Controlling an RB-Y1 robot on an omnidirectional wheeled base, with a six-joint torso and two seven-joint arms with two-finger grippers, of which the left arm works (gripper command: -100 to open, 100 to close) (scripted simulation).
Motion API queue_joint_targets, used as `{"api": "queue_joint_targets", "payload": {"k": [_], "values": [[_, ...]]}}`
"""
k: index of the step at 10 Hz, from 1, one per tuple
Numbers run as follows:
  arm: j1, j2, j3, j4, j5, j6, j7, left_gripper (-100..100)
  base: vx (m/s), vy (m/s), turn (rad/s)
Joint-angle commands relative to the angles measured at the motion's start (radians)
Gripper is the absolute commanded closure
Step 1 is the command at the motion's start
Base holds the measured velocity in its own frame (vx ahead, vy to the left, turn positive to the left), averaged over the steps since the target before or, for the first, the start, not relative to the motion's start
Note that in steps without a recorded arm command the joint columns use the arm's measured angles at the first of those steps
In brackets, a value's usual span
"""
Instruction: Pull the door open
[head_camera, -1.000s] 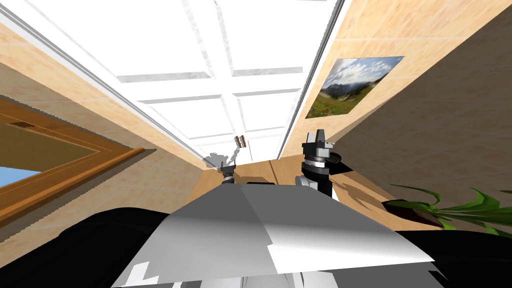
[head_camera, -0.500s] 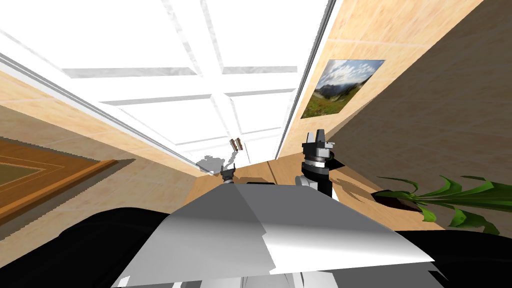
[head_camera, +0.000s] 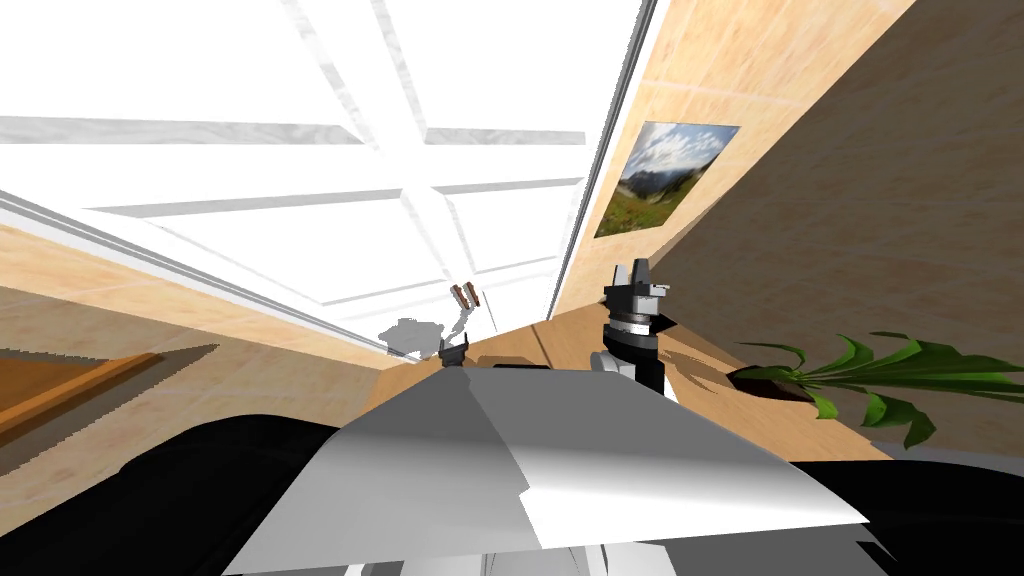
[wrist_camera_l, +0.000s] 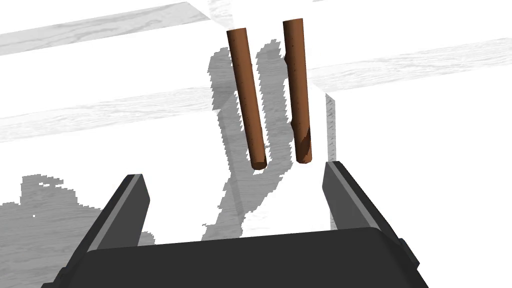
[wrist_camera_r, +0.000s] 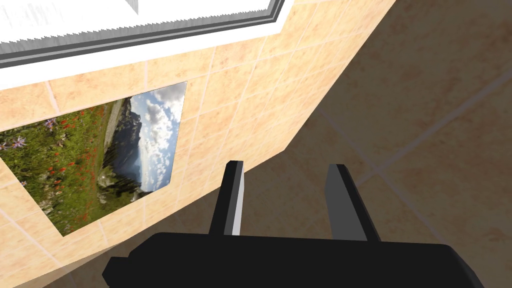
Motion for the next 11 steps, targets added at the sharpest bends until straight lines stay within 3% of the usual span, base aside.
{"api": "queue_joint_targets", "payload": {"k": [1, 3, 8, 11], "values": [[-0.006, 0.009, -0.011, 0.04, 0.024, -0.023, 0.033, -100, 0.109, 0.028, -0.128], [-0.006, 0.019, -0.023, 0.07, 0.049, -0.043, 0.061, -100, 0.106, 0.034, -0.133], [-0.008, 0.053, -0.065, 0.18, 0.14, -0.113, 0.162, -100, 0.152, 0.067, -0.173], [-0.013, 0.067, -0.079, 0.22, 0.174, -0.14, 0.201, -100, 0.17, 0.091, -0.124]]}}
